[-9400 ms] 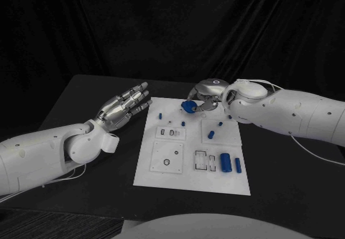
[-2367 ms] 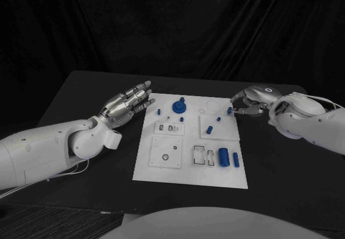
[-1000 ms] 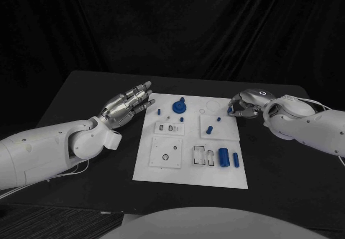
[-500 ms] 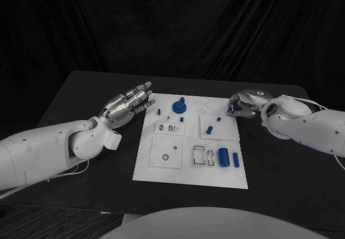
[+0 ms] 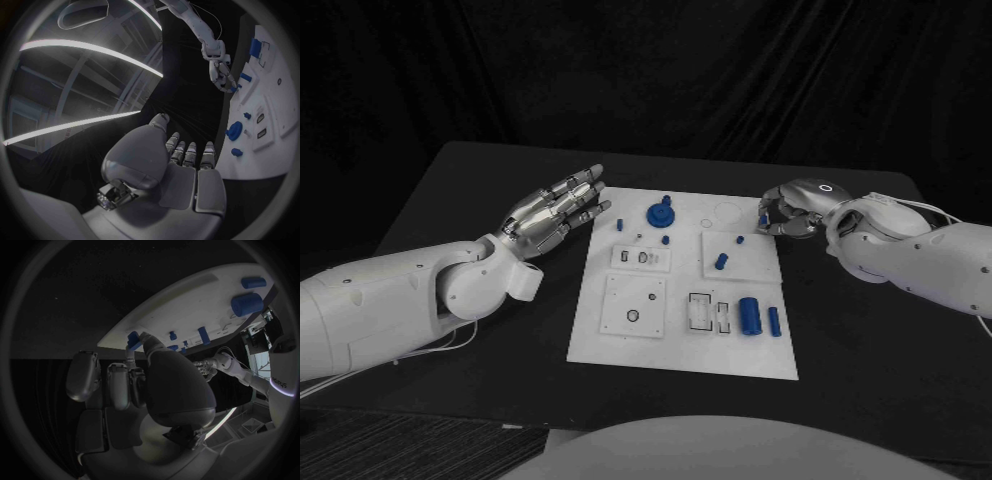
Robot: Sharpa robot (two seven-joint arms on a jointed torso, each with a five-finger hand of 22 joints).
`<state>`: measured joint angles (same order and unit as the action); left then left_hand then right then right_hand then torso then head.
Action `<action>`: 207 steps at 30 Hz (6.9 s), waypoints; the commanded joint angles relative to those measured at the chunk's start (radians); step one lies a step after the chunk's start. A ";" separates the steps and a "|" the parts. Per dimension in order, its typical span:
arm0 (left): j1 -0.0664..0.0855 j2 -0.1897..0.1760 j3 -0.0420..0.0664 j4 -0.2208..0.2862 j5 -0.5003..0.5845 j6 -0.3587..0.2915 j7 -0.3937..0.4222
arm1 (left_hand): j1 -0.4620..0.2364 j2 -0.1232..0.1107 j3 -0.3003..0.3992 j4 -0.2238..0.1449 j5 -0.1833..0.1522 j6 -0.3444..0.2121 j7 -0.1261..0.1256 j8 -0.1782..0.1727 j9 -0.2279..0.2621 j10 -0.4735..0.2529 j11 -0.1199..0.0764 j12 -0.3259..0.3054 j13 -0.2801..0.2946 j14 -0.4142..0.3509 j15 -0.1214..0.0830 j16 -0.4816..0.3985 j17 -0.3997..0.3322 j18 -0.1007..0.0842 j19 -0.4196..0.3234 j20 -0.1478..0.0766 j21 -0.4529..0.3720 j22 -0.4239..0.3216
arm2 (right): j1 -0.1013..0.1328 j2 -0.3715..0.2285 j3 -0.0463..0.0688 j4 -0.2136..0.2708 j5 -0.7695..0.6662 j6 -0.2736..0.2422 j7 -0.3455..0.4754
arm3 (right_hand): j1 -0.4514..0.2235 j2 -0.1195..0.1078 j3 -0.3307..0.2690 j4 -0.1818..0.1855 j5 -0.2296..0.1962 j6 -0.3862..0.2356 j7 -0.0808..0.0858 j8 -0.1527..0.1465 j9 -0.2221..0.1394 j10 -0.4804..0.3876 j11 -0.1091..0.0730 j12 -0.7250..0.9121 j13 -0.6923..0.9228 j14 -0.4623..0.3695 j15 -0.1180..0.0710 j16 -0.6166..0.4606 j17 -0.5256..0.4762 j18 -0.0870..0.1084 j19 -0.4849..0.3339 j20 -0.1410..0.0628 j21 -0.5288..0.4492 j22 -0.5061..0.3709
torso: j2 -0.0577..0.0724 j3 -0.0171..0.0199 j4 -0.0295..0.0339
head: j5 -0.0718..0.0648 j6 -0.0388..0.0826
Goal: Assemble the parts on the task board
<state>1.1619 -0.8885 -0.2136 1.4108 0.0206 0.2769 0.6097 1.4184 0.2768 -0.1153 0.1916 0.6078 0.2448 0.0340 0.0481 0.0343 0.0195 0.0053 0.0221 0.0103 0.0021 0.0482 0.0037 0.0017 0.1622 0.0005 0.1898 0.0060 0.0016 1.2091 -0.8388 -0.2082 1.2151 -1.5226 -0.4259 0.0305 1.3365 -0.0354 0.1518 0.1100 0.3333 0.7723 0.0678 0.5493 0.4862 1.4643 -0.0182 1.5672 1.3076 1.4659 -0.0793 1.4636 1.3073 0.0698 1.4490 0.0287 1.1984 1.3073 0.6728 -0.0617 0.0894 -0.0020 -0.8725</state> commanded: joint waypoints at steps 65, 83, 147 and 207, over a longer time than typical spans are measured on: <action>-0.001 0.034 0.001 -0.017 0.001 0.035 -0.012 | 0.002 0.001 0.011 -0.003 0.005 0.000 0.002 0.008 0.002 -0.001 0.000 0.005 0.001 -0.002 0.007 -0.004 -0.002 0.018 -0.001 0.005 -0.006 -0.002 | 0.005 0.262 0.001 0.080 0.033 0.159 0.027 | 0.013 0.002 0.015 -0.002 -0.042 -0.014 0.018 -0.023 -0.009 0.107 0.017 0.004 0.263 0.064 0.012 -0.052 0.089 0.019 -0.031 0.013 -0.088 0.141 | 0.000 -0.0011 0.0004 | 0.008 0.000; -0.002 0.034 0.001 -0.019 0.001 0.034 -0.012 | 0.001 0.001 0.013 -0.005 0.006 0.002 0.003 0.009 0.002 -0.002 0.000 0.005 0.001 -0.002 0.006 -0.004 -0.002 0.018 -0.001 0.005 -0.006 -0.002 | -0.001 0.281 0.001 0.068 0.029 0.178 0.023 | 0.010 -0.002 0.018 -0.001 -0.046 -0.041 0.029 -0.067 -0.036 0.107 0.022 0.004 0.263 0.061 0.017 -0.058 0.081 0.022 -0.036 0.018 -0.105 0.138 | 0.000 -0.0004 0.0011 | 0.006 0.000; 0.035 -0.027 0.002 0.075 -0.211 -0.313 0.037 | 0.024 -0.076 -0.034 0.087 -0.253 0.134 0.058 0.045 0.014 0.299 0.200 0.567 0.163 0.411 0.145 0.454 0.129 -0.004 0.549 0.099 0.263 0.129 | 0.204 0.009 0.001 0.316 0.294 -0.045 0.105 | -0.157 -0.124 -0.118 0.187 -0.281 -0.178 0.036 -0.291 -0.296 0.069 0.027 -0.020 0.223 0.043 0.023 -0.083 0.041 0.032 -0.053 0.023 -0.198 0.126 | -0.003 0.0048 -0.0010 | 0.004 0.000; 0.234 0.311 0.003 -0.096 -1.020 0.068 -1.168 | -0.315 -0.050 -0.081 0.051 -0.421 0.722 0.012 0.525 0.493 1.551 -0.018 1.549 1.561 1.569 -0.102 1.567 1.569 -0.112 1.392 -0.130 1.485 1.389 | 0.146 -0.073 0.000 0.311 0.357 0.054 -0.045 | -0.108 0.022 -0.091 0.175 -0.173 -0.038 0.052 -0.277 -0.336 0.041 0.039 -0.038 0.190 0.040 0.032 -0.100 0.012 0.038 -0.048 0.032 -0.236 0.120 | -0.059 0.1136 -0.1608 | 0.084 0.000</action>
<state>1.3941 -0.5802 -0.2121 1.3197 -0.9956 0.3095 -0.5414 1.1023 0.2167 -0.2006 0.2411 0.1819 0.9634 0.0480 0.5746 0.5257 1.4667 -0.0050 1.5674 1.3082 1.4688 -0.0468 1.5682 1.3078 0.0687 1.3887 0.0595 1.4891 1.3078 1.3566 -0.9134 -0.2086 1.5266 -1.1655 -0.3552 -0.0002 1.2250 -0.0193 0.0624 0.2855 0.1542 0.7290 0.1176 0.2787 0.1512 1.4660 0.0121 1.5354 1.3073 1.4670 -0.0570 1.3668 1.3074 0.1022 1.4026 0.0537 0.9680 1.3077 0.6167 0.0510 -0.0671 0.0813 -0.8725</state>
